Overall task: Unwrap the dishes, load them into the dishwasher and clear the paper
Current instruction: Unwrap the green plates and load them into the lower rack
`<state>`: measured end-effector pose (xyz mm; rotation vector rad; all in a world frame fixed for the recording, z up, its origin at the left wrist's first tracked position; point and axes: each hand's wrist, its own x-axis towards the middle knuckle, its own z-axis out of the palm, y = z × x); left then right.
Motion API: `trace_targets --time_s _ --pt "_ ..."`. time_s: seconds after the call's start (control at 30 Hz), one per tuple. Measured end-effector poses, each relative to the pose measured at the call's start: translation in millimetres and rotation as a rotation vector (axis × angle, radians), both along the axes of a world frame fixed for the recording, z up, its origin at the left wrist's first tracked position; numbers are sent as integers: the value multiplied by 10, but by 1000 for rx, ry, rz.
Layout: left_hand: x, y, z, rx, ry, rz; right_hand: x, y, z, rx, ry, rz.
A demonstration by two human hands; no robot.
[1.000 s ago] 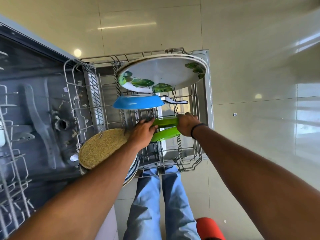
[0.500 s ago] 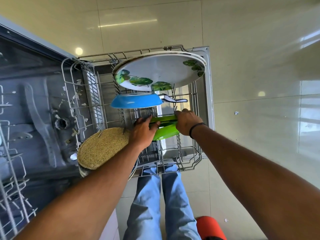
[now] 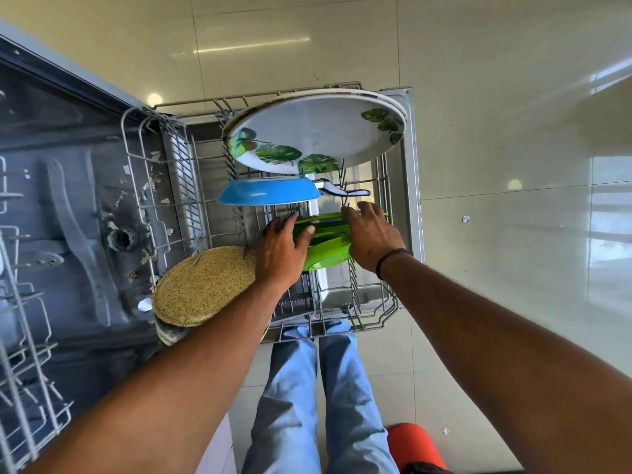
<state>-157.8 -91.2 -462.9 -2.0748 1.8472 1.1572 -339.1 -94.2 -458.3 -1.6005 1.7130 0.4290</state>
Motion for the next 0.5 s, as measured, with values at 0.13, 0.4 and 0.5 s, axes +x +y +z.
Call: trace_targets --time_s 0.13,0.4,0.5 --pt "40 16 -41 -23 -10 -3 23 23 21 -14 10 2" --pt "168 84 -73 -7 28 0 103 81 52 -46 38 20" --pt "212 118 -96 -9 46 -8 127 94 59 -47 48 23"
